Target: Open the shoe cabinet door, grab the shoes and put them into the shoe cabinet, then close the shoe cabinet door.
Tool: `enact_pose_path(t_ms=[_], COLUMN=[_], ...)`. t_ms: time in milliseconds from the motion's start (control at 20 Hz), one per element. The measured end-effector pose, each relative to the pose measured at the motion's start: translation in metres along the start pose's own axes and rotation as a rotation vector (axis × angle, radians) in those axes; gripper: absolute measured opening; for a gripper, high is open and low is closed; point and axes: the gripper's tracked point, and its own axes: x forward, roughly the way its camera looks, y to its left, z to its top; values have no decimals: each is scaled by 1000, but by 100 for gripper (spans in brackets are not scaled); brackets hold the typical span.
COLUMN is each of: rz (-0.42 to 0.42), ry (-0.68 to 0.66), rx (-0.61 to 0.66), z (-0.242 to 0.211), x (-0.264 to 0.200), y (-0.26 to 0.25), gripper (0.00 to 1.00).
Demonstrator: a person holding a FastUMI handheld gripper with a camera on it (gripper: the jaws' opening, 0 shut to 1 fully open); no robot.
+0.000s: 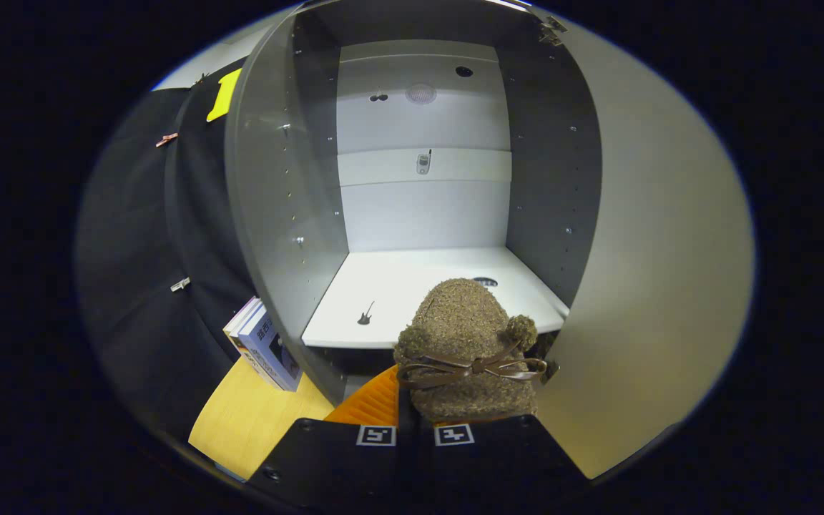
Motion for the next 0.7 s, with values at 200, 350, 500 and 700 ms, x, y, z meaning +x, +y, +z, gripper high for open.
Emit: enact_pose_path(t_ms=[200, 350, 500, 700], rz=[9, 28, 15, 9], ry=[-26, -6, 20, 44], rx=[-45, -26, -17, -19], z=[34, 52, 68, 77], x=[34, 67, 102, 147], y=[-2, 1, -7, -13], gripper=[5, 5, 5, 5])
